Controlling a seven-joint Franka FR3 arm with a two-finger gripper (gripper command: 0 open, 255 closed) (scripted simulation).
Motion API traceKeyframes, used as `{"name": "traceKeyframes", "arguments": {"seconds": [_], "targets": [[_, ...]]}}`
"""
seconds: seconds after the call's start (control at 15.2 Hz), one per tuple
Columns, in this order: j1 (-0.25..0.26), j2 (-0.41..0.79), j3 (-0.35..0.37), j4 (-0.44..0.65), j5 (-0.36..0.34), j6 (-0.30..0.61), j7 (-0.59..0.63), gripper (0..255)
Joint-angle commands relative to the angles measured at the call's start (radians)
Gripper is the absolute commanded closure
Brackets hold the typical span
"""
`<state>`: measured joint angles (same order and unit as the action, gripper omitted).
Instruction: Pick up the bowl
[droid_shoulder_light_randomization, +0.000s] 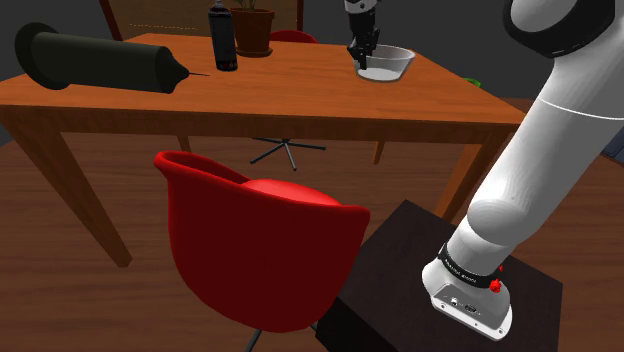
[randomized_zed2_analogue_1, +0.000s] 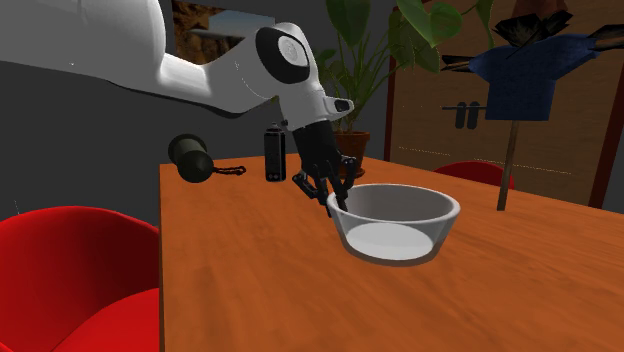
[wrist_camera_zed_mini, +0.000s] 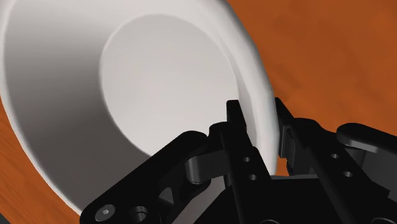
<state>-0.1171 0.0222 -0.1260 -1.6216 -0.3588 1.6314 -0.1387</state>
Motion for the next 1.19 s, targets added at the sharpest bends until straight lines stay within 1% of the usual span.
{"name": "traceKeyframes", "arguments": {"seconds": [0.0, 0.07, 0.26, 1.06, 1.12], "targets": [[0.0, 0.001, 0.001, -0.001, 0.001, 0.0, 0.0, 255], [0.001, 0.001, 0.001, 0.0, 0.001, -0.001, 0.0, 255], [0.001, 0.009, 0.001, 0.05, 0.002, -0.04, -0.013, 255], [0.003, 0.07, 0.002, 0.289, 0.006, -0.209, -0.073, 255], [0.003, 0.071, 0.002, 0.293, 0.006, -0.211, -0.074, 255]]}}
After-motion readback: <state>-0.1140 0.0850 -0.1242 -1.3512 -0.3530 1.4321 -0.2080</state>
